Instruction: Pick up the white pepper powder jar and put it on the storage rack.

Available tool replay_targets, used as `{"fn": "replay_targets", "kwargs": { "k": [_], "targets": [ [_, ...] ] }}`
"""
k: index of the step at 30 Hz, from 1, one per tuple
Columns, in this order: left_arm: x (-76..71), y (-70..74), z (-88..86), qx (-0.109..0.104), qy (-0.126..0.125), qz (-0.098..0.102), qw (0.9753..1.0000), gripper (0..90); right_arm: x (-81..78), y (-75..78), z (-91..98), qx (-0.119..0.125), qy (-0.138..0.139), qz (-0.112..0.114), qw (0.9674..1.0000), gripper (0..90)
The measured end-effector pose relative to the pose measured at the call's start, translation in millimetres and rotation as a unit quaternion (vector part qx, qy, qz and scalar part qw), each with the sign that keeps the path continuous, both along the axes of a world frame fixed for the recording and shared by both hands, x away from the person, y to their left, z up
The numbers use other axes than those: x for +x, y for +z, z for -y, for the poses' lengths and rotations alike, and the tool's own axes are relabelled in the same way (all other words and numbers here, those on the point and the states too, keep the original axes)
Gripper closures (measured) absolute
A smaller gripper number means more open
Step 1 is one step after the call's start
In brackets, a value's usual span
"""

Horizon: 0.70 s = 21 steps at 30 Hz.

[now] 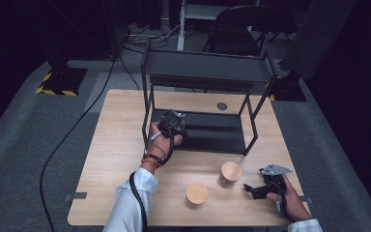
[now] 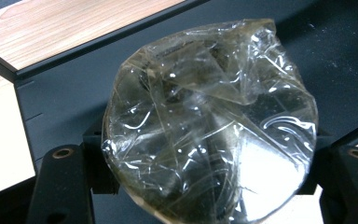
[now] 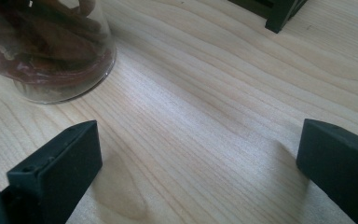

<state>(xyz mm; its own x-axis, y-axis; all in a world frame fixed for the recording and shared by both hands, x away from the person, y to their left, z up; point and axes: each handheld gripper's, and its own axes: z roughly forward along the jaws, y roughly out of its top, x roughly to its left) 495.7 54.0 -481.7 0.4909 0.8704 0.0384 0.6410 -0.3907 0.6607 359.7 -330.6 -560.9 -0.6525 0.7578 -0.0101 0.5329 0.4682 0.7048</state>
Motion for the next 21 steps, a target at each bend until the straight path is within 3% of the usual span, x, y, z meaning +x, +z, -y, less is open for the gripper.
{"fn": "replay_targets", "kwargs": {
  "k": [9, 21],
  "targets": [
    [1.5, -2.9, -4.2, -0.01, 0.008, -0.003, 0.9999, 28.9, 0.1, 0.0, 0.0, 0.0, 0.0, 0.0, 1.0, 0.0],
    [1.2, -2.6, -3.1, -0.004, 0.001, -0.001, 1.0, 26.4, 0.1, 0.0, 0.0, 0.0, 0.001, 0.0, 1.0, 0.0]
  ]
}}
